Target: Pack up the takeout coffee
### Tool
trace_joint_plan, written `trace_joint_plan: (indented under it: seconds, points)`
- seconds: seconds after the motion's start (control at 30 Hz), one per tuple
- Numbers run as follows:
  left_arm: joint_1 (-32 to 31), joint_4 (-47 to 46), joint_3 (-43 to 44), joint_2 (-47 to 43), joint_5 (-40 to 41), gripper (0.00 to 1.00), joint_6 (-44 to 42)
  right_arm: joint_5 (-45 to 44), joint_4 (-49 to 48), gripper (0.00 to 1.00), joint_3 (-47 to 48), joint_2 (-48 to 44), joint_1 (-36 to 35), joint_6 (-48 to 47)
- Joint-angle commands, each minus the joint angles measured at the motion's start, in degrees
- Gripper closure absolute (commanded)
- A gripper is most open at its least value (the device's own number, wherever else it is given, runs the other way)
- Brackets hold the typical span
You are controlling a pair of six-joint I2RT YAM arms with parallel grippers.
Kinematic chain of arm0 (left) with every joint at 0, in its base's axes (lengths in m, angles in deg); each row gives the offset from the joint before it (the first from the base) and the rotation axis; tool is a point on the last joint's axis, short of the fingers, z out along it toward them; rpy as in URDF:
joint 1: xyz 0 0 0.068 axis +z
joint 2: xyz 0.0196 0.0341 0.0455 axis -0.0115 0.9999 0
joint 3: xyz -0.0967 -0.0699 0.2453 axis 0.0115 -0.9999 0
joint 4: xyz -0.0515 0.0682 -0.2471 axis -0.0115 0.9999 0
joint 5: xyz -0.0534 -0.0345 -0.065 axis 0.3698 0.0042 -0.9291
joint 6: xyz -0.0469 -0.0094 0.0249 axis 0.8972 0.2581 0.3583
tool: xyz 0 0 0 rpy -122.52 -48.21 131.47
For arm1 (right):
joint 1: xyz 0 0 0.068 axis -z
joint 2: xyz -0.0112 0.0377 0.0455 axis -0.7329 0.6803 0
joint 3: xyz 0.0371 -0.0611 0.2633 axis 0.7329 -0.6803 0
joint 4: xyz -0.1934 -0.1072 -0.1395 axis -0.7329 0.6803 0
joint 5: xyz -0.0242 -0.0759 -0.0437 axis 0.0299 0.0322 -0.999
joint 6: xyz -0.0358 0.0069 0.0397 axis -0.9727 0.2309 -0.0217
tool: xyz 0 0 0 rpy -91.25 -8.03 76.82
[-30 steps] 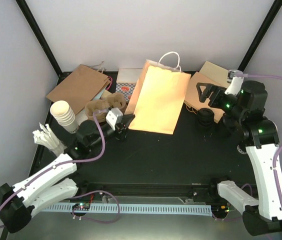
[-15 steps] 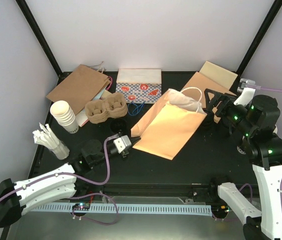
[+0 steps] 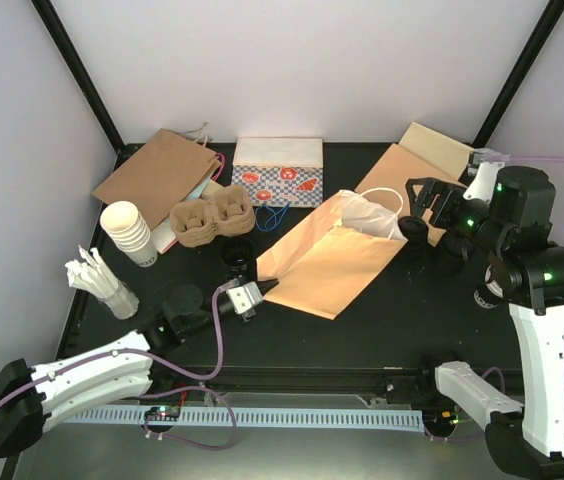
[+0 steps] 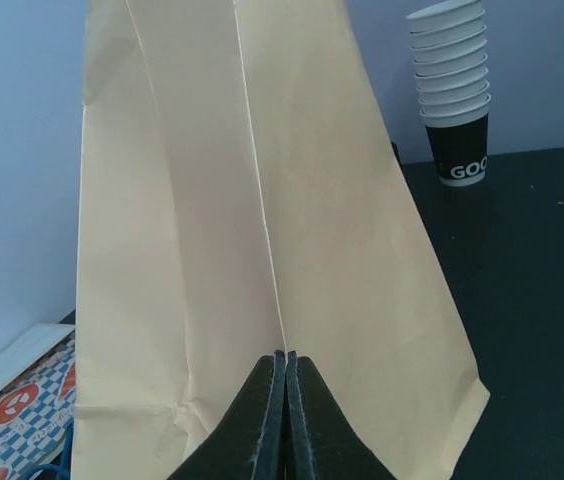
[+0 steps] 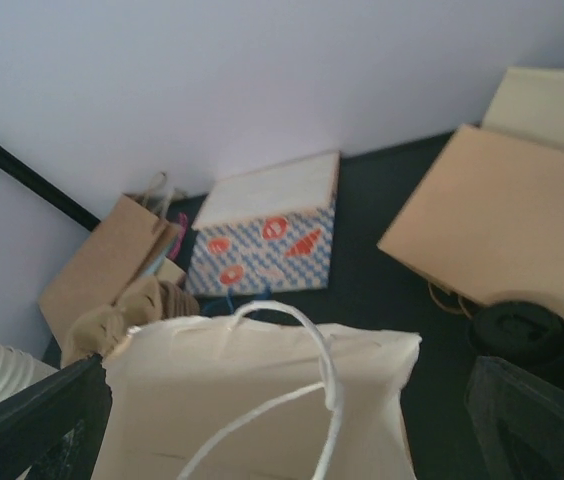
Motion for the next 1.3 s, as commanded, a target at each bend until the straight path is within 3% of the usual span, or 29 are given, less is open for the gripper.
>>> trace_joint_plan:
  seconds: [0.0, 0.4, 0.67, 1.27]
  points:
    - [-0.29, -5.14, -0.51, -0.33, -0.09, 0.99, -2.39, -3.64, 7.61, 0.00, -0.61, -0.50, -0.24, -0.44]
    - [-0.36, -7.94, -5.96, -1.19, -2.17, 0.98, -3.21, -0.11, 6.36, 0.04, -9.53, -4.60, -0.24, -2.15]
    - [-0.36, -7.44, -6.92, -1.64, -2.17, 0.99, -3.26, 11.49, 5.69, 0.35, -9.07, -2.80, -0.19, -8.30]
    - [-0.35, -7.23, -7.20, -2.25, -2.78, 0.99, -3.27, 11.73, 0.70, 0.39, -8.64, 5.48, -0.24, -9.90]
